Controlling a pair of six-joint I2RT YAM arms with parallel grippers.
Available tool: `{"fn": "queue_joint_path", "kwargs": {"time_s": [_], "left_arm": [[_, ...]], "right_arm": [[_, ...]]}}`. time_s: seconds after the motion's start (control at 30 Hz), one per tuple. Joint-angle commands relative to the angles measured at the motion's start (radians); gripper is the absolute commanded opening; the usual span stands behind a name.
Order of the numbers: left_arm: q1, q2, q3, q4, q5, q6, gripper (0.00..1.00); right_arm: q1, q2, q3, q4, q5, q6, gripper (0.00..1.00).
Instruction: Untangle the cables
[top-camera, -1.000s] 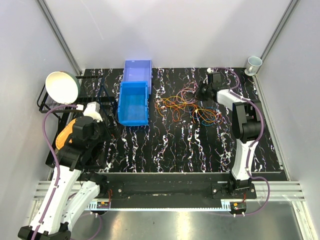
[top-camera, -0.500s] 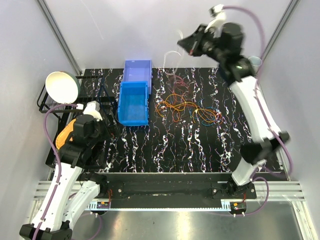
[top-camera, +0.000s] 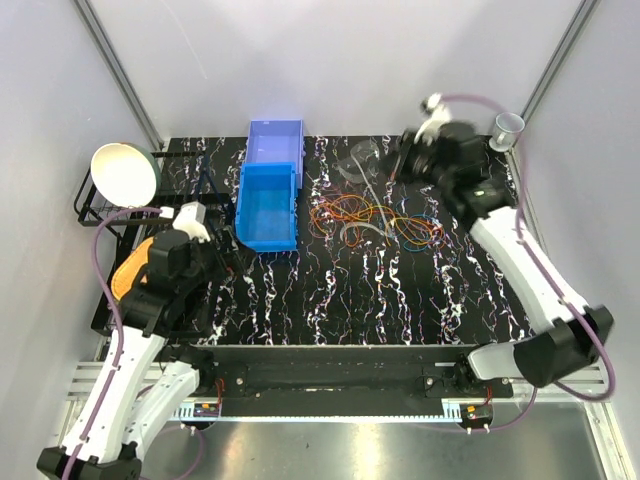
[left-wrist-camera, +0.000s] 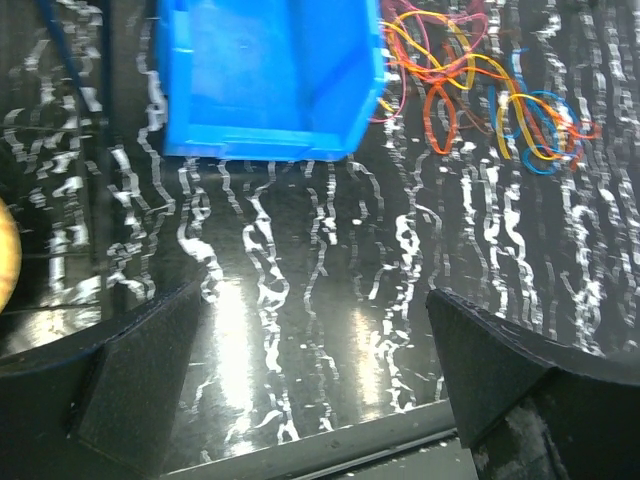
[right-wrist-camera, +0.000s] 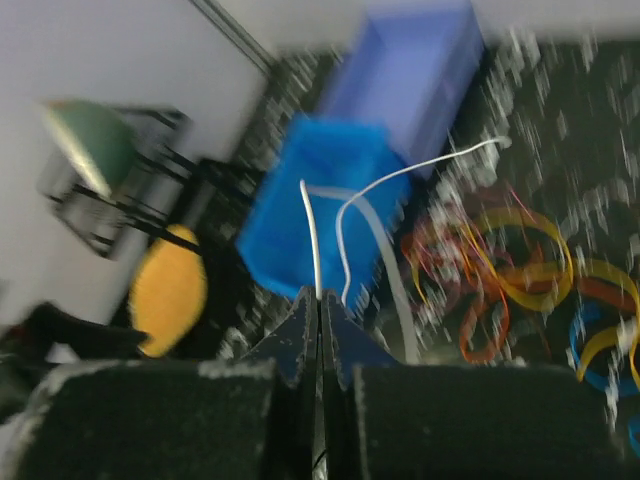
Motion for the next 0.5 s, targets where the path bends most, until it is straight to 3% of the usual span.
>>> {"fn": "queue_joint_path", "kwargs": {"time_s": [0.0, 0.17, 0.3, 0.47], "left_arm": [[-0.121, 0.031, -0.013, 0.125, 0.019, -0.07, 0.99], [-0.38, 0.155, 0.008, 0.214, -0.185, -0.148, 0.97], [-0.589, 0.354, 0.036, 0.294, -0.296, -0.156, 0.93], [-0.723, 0.555, 0.114, 0.415, -0.33, -0.138, 0.91]], "right_arm": [[-0.002, -0.024, -0.21, -0.059, 0.098, 0.024, 0.0], [-0.003, -0.07, -0.449, -0.052, 0.073, 0.088, 0.0], [-0.003, -0.102, -0.569, -0.07, 0.042, 0.104, 0.0], [-0.002, -0.204, -0.655, -0.118, 0.082, 0.09, 0.0]]}}
